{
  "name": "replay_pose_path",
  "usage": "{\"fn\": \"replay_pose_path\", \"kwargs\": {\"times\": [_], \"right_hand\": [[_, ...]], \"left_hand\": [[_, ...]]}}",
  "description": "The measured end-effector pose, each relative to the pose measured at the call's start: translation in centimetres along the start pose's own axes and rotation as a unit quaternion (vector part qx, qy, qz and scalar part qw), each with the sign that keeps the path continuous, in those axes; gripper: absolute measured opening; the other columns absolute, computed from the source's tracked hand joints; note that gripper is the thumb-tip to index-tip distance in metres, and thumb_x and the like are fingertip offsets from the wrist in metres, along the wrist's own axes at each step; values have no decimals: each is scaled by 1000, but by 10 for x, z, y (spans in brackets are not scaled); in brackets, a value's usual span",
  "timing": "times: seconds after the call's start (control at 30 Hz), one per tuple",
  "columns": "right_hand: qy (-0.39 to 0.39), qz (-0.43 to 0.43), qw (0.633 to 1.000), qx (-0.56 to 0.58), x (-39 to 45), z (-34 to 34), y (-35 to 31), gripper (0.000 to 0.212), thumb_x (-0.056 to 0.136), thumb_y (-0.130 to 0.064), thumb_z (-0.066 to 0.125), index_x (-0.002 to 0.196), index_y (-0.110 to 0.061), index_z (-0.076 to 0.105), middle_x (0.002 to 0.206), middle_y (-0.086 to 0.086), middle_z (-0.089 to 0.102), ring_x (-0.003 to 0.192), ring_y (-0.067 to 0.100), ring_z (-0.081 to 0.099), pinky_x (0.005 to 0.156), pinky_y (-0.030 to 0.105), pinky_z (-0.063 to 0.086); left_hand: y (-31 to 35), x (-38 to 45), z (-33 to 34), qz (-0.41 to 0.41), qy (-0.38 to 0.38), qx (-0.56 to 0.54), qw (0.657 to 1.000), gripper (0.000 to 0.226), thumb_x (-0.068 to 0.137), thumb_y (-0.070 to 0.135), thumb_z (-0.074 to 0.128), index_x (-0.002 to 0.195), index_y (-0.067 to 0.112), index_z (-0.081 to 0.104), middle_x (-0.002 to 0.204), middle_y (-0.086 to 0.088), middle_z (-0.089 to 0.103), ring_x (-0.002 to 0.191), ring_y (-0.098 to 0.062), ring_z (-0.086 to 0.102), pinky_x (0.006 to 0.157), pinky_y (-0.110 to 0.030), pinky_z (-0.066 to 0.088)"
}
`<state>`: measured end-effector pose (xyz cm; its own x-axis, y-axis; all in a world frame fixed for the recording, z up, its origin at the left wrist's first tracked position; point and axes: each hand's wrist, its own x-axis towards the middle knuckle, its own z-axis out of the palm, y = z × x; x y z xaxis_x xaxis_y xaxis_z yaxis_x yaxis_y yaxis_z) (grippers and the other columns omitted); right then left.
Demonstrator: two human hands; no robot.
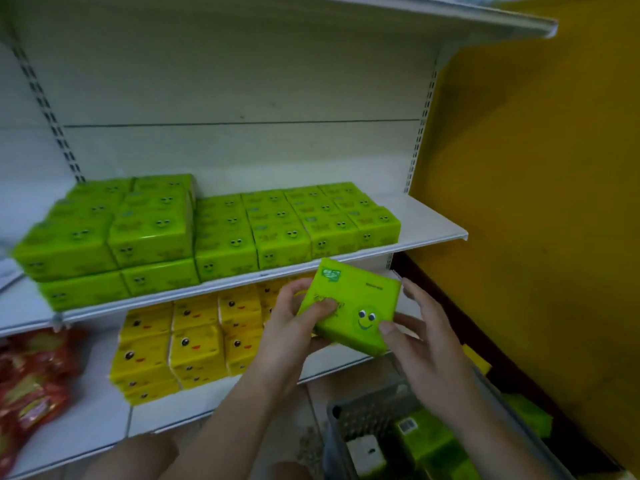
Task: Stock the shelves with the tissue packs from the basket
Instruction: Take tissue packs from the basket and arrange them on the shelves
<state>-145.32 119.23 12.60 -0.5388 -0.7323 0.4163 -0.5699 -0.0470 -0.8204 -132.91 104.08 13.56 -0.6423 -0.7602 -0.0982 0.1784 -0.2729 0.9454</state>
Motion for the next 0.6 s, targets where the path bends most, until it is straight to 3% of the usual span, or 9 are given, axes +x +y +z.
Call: {"fn": "replay_pose_path", "kwargs": {"times": [0.07, 0.13, 0.2, 0.27, 0.37, 0.47, 0.5, 0.53, 0.6], "right_hand": [[-19, -29, 998, -49, 20, 29, -9, 72, 84, -56, 63, 145, -51, 25, 149, -20, 28, 132, 9, 46, 99, 33, 50], [-21, -98, 987, -129, 42, 61, -19, 86, 77, -59, 66, 148, -50, 18, 156, -15, 14, 142, 8, 29, 107, 24, 36], [-28, -130, 980, -150, 68, 90, -31, 85, 76, -54, 73, 146, -51, 24, 160, -14, 3, 146, 7, 18, 107, 18, 28], [-35, -153, 978, -138, 97, 112, -40, 82, 72, -49, 80, 143, -45, 38, 162, -9, 0, 147, 7, 15, 108, 17, 25], [-77, -156, 977, -122, 147, 130, -55, 76, 62, -44, 87, 130, -38, 54, 162, -8, 12, 135, -7, 26, 102, 5, 22], [-137, -156, 970, -125, 192, 144, -67, 72, 60, -42, 89, 123, -30, 55, 150, -8, 36, 134, 0, 35, 99, 1, 21], [-137, -165, 968, -126, 206, 150, -67, 72, 61, -42, 89, 123, -27, 56, 143, -6, 42, 133, 4, 39, 99, 0, 22], [-126, -174, 968, -131, 221, 157, -66, 72, 61, -42, 89, 123, -24, 56, 138, -5, 46, 131, 7, 42, 101, 3, 24], [-103, -175, 967, -152, 252, 173, -59, 73, 62, -43, 88, 124, -22, 56, 137, -2, 45, 130, 10, 42, 106, 13, 28]], "left_hand": [[13, 1, -11, 30, 62, 7, 998, 29, 88, 14, 68, 114, 21, 56, 110, -3, 67, 92, -18, 69, 74, -45, 59], [29, 8, -27, 63, 133, 38, 988, 31, 86, 26, 71, 111, 23, 53, 107, -1, 65, 89, -16, 69, 73, -46, 61], [50, 16, -44, 86, 176, 98, 976, 48, 73, 50, 74, 109, 28, 51, 109, -3, 63, 92, -19, 69, 75, -53, 59], [72, 26, -63, 91, 199, 149, 964, 59, 66, 60, 72, 110, 28, 50, 107, -7, 62, 90, -21, 69, 75, -53, 58], [101, 47, -90, 95, 226, 236, 940, 52, 79, 52, 72, 113, 20, 48, 96, -10, 62, 86, -26, 68, 78, -51, 57], [125, 71, -111, 91, 209, 317, 921, 55, 80, 64, 61, 112, 22, 45, 90, -6, 63, 83, -30, 69, 77, -48, 58], [134, 78, -117, 91, 200, 377, 900, 56, 83, 68, 53, 114, 22, 47, 93, -7, 64, 84, -32, 70, 77, -45, 58], [144, 87, -123, 103, 203, 463, 857, 56, 88, 71, 43, 114, 21, 51, 98, -10, 66, 90, -33, 69, 78, -41, 56], [166, 104, -139, 163, 252, 607, 735, 53, 97, 62, 31, 104, 18, 59, 102, -15, 67, 98, -36, 64, 75, -39, 48]]}}
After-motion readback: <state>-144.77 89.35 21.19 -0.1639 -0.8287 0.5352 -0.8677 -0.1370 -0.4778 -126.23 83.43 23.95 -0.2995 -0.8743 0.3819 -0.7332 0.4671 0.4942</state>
